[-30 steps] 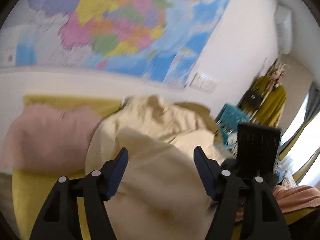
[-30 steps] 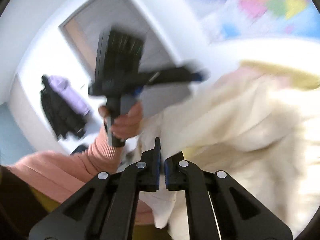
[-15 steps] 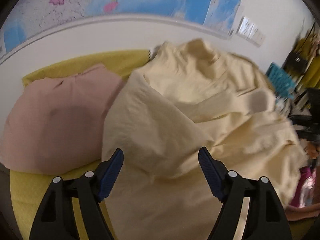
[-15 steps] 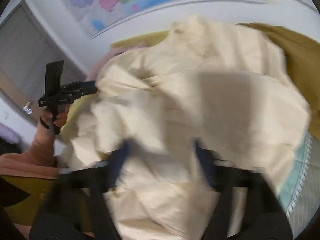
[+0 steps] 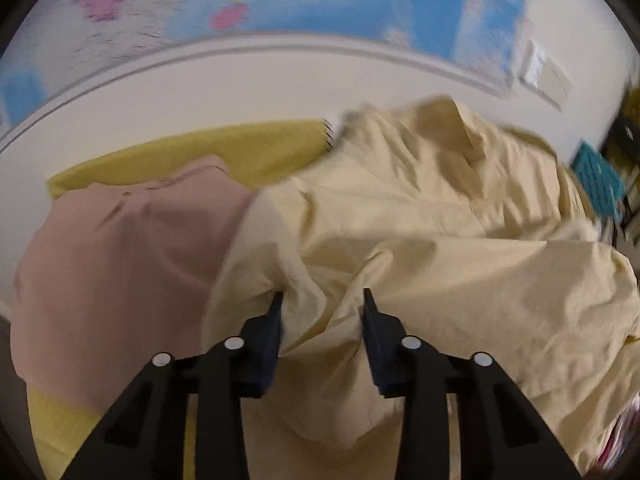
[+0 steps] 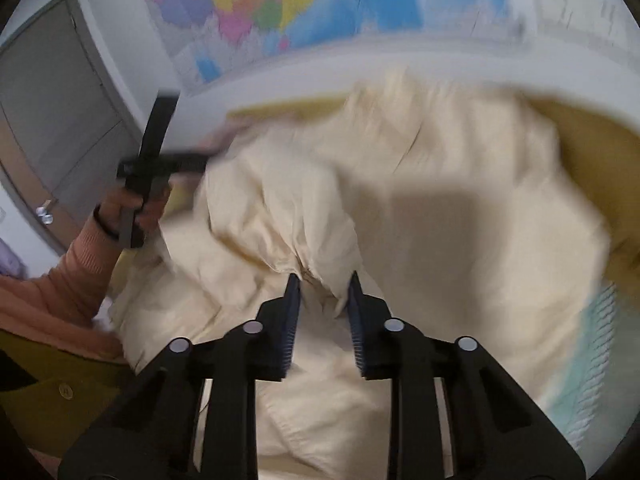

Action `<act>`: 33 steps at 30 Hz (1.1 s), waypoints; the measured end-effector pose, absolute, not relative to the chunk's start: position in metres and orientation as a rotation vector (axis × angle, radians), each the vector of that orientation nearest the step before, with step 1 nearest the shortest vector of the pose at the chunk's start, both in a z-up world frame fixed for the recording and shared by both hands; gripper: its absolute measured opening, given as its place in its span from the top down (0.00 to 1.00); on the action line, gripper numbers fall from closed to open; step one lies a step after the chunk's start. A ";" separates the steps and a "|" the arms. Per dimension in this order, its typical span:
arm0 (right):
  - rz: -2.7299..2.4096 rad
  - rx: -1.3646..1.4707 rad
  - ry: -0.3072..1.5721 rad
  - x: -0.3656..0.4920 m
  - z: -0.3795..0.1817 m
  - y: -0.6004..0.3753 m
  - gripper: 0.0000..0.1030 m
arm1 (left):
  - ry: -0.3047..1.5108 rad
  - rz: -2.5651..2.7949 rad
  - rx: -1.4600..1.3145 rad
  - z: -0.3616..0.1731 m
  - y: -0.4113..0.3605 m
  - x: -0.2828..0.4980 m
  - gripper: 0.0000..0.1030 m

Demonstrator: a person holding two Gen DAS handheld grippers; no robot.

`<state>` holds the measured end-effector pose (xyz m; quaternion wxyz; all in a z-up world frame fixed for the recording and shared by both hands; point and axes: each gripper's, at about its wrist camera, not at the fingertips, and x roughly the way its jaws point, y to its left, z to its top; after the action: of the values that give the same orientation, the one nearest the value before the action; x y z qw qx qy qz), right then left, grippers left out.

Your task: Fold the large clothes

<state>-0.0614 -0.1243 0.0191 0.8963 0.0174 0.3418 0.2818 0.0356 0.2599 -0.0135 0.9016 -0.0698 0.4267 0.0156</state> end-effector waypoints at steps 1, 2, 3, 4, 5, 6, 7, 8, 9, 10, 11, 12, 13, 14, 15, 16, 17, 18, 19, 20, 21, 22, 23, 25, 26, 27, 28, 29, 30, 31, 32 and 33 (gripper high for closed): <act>0.549 0.008 0.674 -0.063 0.034 -0.134 0.79 | 0.870 0.026 -0.159 -0.012 0.262 0.033 0.65; 0.517 -0.024 0.651 -0.064 0.045 -0.142 0.79 | 0.856 0.005 -0.184 -0.010 0.265 0.029 0.55; 0.487 -0.054 0.656 -0.059 0.048 -0.146 0.77 | 0.852 0.005 -0.188 -0.010 0.266 0.025 0.42; 0.458 -0.089 0.685 -0.054 0.047 -0.149 0.75 | 0.845 0.013 -0.174 -0.011 0.264 0.023 0.41; 0.449 -0.107 0.725 -0.046 0.041 -0.148 0.69 | 0.834 0.019 -0.145 -0.011 0.261 0.018 0.40; 0.407 -0.142 0.808 -0.034 0.025 -0.147 0.60 | 0.832 0.011 -0.125 -0.012 0.259 0.015 0.35; 0.361 -0.181 0.868 -0.025 0.013 -0.144 0.54 | 0.836 0.007 -0.120 -0.014 0.258 0.011 0.34; 0.329 -0.219 0.916 -0.020 0.002 -0.144 0.51 | 0.834 0.005 -0.121 -0.015 0.258 0.007 0.34; 0.318 -0.251 0.950 -0.015 -0.006 -0.140 0.51 | 0.823 -0.008 -0.120 -0.015 0.258 0.001 0.34; 0.348 -0.239 0.935 -0.014 -0.002 -0.139 0.51 | 0.816 -0.013 -0.118 -0.016 0.258 -0.002 0.34; 0.380 -0.219 0.912 -0.014 0.005 -0.138 0.48 | 0.811 -0.012 -0.119 -0.017 0.258 -0.006 0.33; 0.429 -0.178 0.854 -0.016 0.021 -0.137 0.38 | 0.803 -0.020 -0.128 -0.016 0.259 -0.011 0.32; 0.477 -0.138 0.794 -0.018 0.037 -0.137 0.32 | 0.798 -0.037 -0.137 -0.016 0.260 -0.015 0.32; 0.537 -0.087 0.730 -0.015 0.053 -0.133 0.28 | 0.794 -0.050 -0.145 -0.016 0.260 -0.018 0.32; 0.580 -0.053 0.703 -0.010 0.061 -0.127 0.28 | 0.788 -0.060 -0.151 -0.016 0.260 -0.020 0.32; 0.627 -0.024 0.697 0.000 0.067 -0.116 0.28 | 0.781 -0.078 -0.158 -0.016 0.260 -0.023 0.31; 0.681 0.001 0.707 0.017 0.068 -0.095 0.28 | 0.778 -0.091 -0.163 -0.017 0.259 -0.025 0.30; 0.733 0.011 0.732 0.033 0.065 -0.075 0.29 | 0.778 -0.095 -0.164 -0.019 0.257 -0.025 0.30; 0.777 0.014 0.764 0.050 0.060 -0.054 0.30 | 0.782 -0.106 -0.168 -0.021 0.255 -0.026 0.30; 0.799 0.020 0.799 0.068 0.052 -0.033 0.31 | 0.786 -0.113 -0.172 -0.023 0.254 -0.027 0.30; 0.810 0.027 0.837 0.085 0.048 -0.014 0.35 | 0.788 -0.123 -0.176 -0.026 0.252 -0.029 0.30; 0.831 0.055 0.906 0.112 0.037 0.011 0.37 | 0.789 -0.131 -0.175 -0.028 0.250 -0.031 0.30; 0.846 0.093 0.956 0.131 0.028 0.027 0.40 | 0.793 -0.139 -0.174 -0.031 0.248 -0.032 0.30; 0.854 0.145 1.032 0.162 0.010 0.054 0.40 | 0.802 -0.152 -0.179 -0.035 0.246 -0.033 0.30; 0.835 0.176 1.081 0.179 -0.001 0.067 0.39 | 0.806 -0.161 -0.182 -0.037 0.246 -0.034 0.30; 0.838 0.201 1.130 0.184 -0.011 0.075 0.39 | 0.808 -0.165 -0.186 -0.039 0.245 -0.036 0.29; 0.863 0.238 1.188 0.195 -0.023 0.085 0.38 | 0.808 -0.169 -0.191 -0.041 0.246 -0.038 0.29; 0.891 0.260 1.258 0.202 -0.036 0.097 0.34 | 0.809 -0.178 -0.197 -0.042 0.246 -0.039 0.29; 0.906 0.264 1.310 0.204 -0.044 0.104 0.34 | 0.810 -0.182 -0.198 -0.043 0.247 -0.040 0.29; 0.919 0.256 1.337 0.203 -0.049 0.110 0.34 | 0.810 -0.184 -0.203 -0.044 0.248 -0.041 0.29; 0.958 0.215 1.332 0.201 -0.050 0.118 0.44 | 0.811 -0.188 -0.208 -0.045 0.250 -0.041 0.29; 0.994 0.194 1.304 0.198 -0.046 0.121 0.66 | 0.811 -0.193 -0.210 -0.046 0.250 -0.041 0.28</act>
<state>0.1982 0.1206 -0.0457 0.6782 0.0863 0.5805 0.4423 -0.0410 0.2504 -0.0460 0.9089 -0.1020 0.3933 -0.0934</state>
